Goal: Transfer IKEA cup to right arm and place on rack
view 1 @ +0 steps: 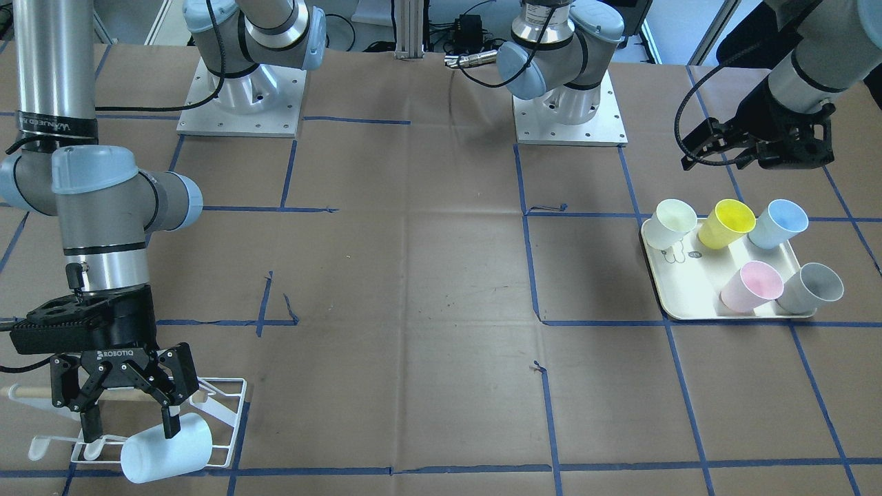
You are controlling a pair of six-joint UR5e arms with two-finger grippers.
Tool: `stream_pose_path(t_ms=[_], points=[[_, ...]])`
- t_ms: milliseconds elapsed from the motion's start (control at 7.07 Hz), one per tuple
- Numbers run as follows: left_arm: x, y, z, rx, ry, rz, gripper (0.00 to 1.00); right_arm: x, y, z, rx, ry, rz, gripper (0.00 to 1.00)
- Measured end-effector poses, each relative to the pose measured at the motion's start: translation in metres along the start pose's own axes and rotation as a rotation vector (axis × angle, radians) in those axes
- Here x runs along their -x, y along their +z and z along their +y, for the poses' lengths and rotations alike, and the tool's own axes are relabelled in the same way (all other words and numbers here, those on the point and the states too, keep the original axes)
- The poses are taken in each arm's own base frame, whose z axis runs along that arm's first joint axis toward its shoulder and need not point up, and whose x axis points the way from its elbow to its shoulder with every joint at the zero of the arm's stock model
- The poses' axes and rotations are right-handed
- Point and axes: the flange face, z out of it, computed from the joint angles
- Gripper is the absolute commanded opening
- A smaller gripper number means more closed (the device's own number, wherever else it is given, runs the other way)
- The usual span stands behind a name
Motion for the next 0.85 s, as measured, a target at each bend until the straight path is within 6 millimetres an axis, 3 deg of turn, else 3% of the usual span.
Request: stream_pose_path(t_ms=[141,424,707,848], points=[[0.001,0.028,-0.005,-0.002,0.000,0.000,0.99,0.002,-0.009,-0.009,-0.011,-0.003,-0.001,1.00],[-0.001,0.073,-0.008,0.005,0.002,0.002,0.99,0.017,-0.048,-0.037,-0.051,-0.013,-0.020,1.00],[-0.006,0.103,0.000,0.006,0.005,-0.002,0.99,0.056,-0.095,-0.059,-0.095,0.092,-0.083,1.00],[-0.007,0.110,0.003,0.010,0.005,-0.004,0.99,0.077,-0.116,-0.058,-0.098,0.200,-0.121,1.00]])
